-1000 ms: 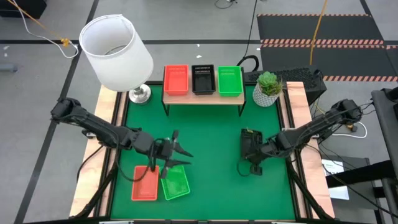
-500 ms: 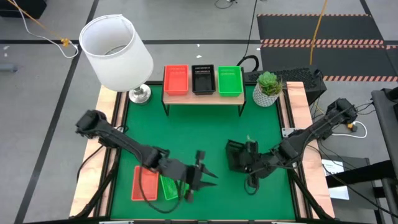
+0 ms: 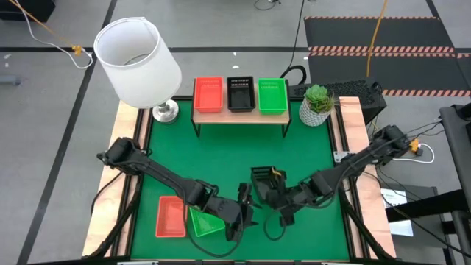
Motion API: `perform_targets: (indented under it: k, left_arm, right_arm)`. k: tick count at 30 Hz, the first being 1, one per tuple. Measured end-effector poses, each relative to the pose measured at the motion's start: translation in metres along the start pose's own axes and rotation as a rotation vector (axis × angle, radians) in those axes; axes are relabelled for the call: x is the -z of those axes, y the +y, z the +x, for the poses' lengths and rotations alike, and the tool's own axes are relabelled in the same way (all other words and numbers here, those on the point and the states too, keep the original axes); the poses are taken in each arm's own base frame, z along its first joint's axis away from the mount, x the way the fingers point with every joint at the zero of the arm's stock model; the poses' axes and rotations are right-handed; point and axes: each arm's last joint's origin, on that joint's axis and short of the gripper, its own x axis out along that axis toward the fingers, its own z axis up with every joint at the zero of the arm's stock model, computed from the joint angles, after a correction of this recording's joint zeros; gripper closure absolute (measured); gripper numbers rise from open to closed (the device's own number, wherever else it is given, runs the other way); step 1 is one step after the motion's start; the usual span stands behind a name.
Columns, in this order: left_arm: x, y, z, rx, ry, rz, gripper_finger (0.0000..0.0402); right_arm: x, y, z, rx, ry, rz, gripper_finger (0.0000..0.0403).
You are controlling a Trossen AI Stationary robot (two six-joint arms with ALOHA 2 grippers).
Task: Stack baskets on shelf by color
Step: Stack the black basket into the black basket on the shelf
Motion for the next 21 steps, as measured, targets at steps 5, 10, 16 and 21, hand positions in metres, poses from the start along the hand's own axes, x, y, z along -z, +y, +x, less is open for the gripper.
perform_targets:
  k: [5,10,16,21]
  left_arm:
    - [0.003,-0.001,0.003,-0.016,0.019,-0.006,0.0152]
    - [0.005,-0.001,0.006,-0.074,0.031,-0.014,0.0170]
    - [0.008,0.001,0.005,-0.157,0.065,-0.002,0.0196]
    - [0.016,0.008,0.007,-0.180,0.131,0.003,0.0198]
  right_arm:
    - [-0.007,-0.005,0.000,0.009,-0.035,-0.039,0.0394]
    - [-0.008,-0.008,0.001,0.030,-0.043,-0.089,0.0394]
    - [-0.009,-0.007,0.001,0.030,-0.053,-0.185,0.0394]
    - [-0.011,-0.007,0.001,0.035,-0.069,-0.236,0.0394]
